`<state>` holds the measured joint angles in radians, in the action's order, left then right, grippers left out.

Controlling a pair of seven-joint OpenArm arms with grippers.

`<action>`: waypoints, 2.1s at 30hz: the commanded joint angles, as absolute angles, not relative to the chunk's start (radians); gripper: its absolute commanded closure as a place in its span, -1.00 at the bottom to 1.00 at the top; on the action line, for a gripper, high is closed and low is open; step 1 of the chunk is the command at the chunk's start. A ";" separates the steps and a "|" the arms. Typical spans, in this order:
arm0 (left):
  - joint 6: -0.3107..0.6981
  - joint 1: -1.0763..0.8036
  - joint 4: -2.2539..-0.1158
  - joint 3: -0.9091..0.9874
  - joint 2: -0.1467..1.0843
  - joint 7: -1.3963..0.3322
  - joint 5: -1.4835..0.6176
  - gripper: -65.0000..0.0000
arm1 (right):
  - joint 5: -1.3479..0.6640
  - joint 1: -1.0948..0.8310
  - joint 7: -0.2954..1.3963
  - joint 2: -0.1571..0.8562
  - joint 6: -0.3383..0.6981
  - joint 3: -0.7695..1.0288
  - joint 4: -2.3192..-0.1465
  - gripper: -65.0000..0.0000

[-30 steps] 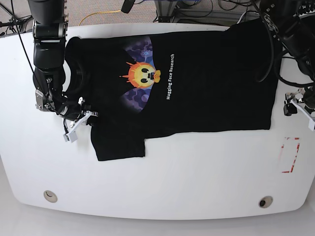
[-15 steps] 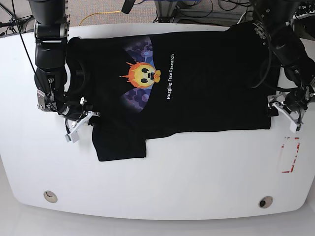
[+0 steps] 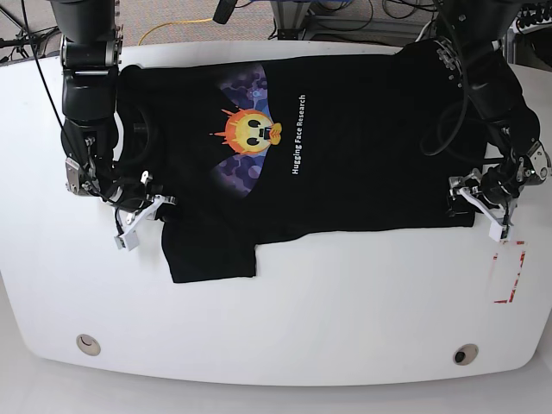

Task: Fold the T-shirt properly
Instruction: 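Grasp the opposite hem with the left gripper and pull the shirt straight, then lift the hem with both grippers and fold it over toward the collar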

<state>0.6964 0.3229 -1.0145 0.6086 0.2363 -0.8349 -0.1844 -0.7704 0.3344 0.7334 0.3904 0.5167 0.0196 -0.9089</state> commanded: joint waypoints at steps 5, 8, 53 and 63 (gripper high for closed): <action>0.698 0.340 -0.995 0.605 0.243 -0.846 -0.191 -0.50 | -0.760 0.349 0.745 0.403 0.515 0.024 -0.920 1.00; 0.698 0.340 -0.990 0.553 0.243 -0.843 -0.189 0.01 | -0.759 0.352 0.745 0.403 0.515 0.024 -0.920 1.00; 0.698 0.582 -1.624 0.469 0.223 -1.055 -0.191 1.00 | -0.760 0.765 1.000 0.549 0.515 0.021 -1.219 1.00; 0.698 0.826 -1.727 0.470 0.225 -1.188 -0.191 1.00 | -0.756 1.072 1.121 0.567 0.558 0.016 -1.218 1.00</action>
<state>0.7048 0.7731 -1.7092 0.4686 0.2066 -1.1973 -0.2024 -0.7635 0.9981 1.1244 0.5465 0.5571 0.0097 -1.2026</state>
